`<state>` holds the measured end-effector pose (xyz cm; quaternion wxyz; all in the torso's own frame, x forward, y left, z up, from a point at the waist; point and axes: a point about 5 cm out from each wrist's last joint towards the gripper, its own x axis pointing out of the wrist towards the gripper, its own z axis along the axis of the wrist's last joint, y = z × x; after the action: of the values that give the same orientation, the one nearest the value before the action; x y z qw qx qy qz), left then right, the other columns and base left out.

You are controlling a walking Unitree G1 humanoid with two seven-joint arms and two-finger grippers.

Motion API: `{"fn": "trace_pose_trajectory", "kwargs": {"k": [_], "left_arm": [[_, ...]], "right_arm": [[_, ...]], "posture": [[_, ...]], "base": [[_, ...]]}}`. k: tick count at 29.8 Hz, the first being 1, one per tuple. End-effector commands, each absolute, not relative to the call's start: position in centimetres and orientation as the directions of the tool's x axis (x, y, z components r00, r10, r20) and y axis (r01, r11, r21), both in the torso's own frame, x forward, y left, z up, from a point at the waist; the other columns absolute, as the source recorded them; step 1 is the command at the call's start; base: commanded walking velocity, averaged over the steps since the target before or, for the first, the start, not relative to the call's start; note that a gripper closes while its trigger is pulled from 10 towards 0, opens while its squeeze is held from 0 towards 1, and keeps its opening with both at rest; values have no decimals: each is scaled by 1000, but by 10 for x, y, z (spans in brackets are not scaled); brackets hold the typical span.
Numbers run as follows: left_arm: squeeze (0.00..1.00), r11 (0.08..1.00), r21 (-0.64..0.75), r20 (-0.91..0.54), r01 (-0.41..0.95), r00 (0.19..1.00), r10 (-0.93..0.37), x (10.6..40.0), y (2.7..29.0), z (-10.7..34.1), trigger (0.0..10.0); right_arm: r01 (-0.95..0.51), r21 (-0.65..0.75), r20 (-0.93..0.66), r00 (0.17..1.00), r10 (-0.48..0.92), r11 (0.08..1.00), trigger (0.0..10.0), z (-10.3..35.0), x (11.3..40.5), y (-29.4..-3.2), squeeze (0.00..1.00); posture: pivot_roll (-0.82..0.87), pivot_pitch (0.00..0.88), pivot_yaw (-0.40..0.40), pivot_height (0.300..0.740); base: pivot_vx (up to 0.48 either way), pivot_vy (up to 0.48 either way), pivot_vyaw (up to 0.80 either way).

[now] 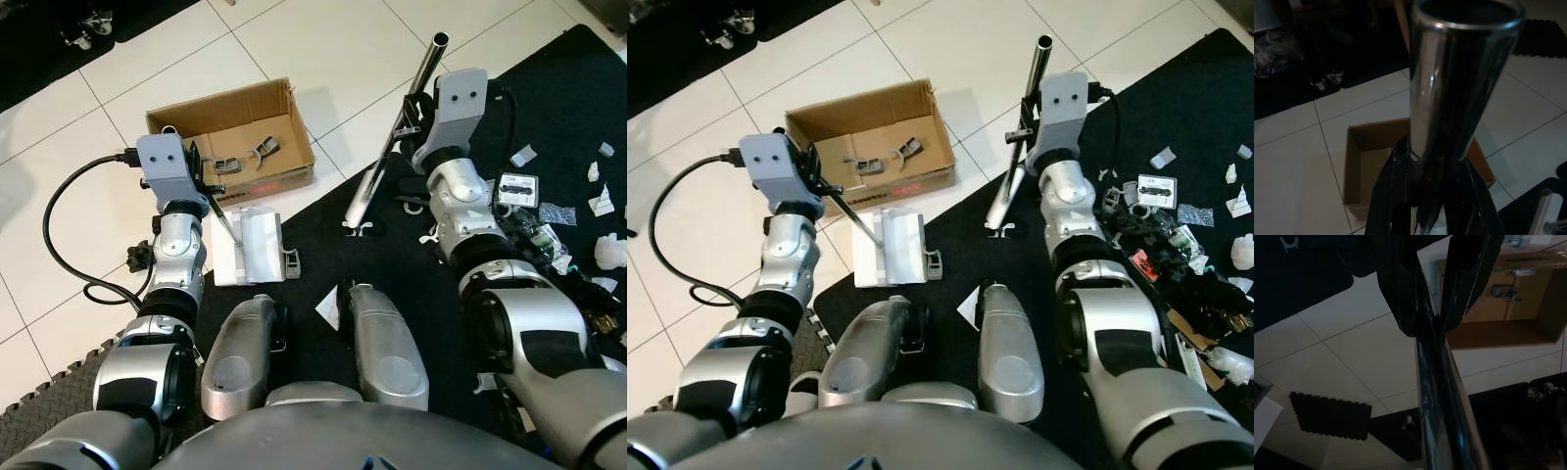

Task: Sweep floor

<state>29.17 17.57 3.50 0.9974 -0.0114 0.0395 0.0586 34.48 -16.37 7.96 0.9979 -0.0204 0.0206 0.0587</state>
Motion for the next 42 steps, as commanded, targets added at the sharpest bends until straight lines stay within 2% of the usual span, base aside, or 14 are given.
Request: {"fn": "trace_pose_trajectory", "kwargs": {"k": [1,4,7,9,11,13,19,21,23,25,26,32,37,42], "left_arm": [[0,992,-26,-120,-122,986,118,287,174,26,10000],[0,992,-26,-120,-122,986,118,287,174,27,10000],[0,992,-26,-120,-121,986,117,287,174,27,10000],[0,992,-26,-120,-121,986,117,288,174,27,10000],[0,992,-25,-121,-121,986,117,288,174,27,10000],[0,992,-25,-121,-121,986,117,288,174,27,10000],[0,992,-26,-122,-121,986,117,288,173,26,10000],[0,992,-26,-123,-121,985,117,288,173,26,10000],[0,992,-26,-126,-120,985,116,287,173,26,10000],[0,992,-26,-126,-120,985,116,287,173,25,10000],[0,992,-27,-126,-120,985,116,287,173,25,10000],[0,992,-29,-127,-125,985,120,287,173,25,10000],[0,991,-30,-126,-128,984,123,287,173,25,10000],[0,991,-29,-126,-129,984,125,286,174,25,10000]], "right_arm": [[-87,-21,-32,996,86,996,10000,81,345,-167,0],[-73,12,-37,997,73,997,10000,80,345,-167,0],[-26,127,-49,998,32,992,10000,80,347,-173,0],[80,318,-71,996,-60,945,10000,82,350,-187,0],[133,363,-70,991,-115,922,10000,84,351,-196,0],[144,363,-65,990,-129,921,10000,85,351,-198,0],[242,129,43,967,-249,962,10000,105,353,-216,0],[234,110,60,969,-241,966,10000,108,354,-216,0],[123,57,102,986,-128,991,10000,116,358,-202,0],[90,40,112,989,-94,995,10000,117,359,-198,0],[6,-10,144,990,-5,1000,10000,121,360,-183,0],[-178,-134,136,971,196,975,10000,118,359,-147,0],[-202,-14,-14,979,202,979,10000,92,354,-138,0],[-249,-58,-72,967,245,967,10000,78,347,-128,0]], "posture": [[20,132,21,740],[20,132,21,740],[19,125,21,740],[19,125,21,740],[19,125,21,740],[19,125,21,740],[16,126,20,740],[14,129,19,740],[13,133,21,740],[14,133,20,740],[14,133,20,740],[15,136,18,740],[20,139,16,740],[21,139,17,740]], "base": [[0,0,0],[0,0,0],[0,0,0],[0,0,0],[0,0,0],[0,0,0],[0,0,0],[0,0,0],[0,0,0],[0,0,0],[0,0,0],[0,0,0],[0,0,0],[0,0,0]]}}
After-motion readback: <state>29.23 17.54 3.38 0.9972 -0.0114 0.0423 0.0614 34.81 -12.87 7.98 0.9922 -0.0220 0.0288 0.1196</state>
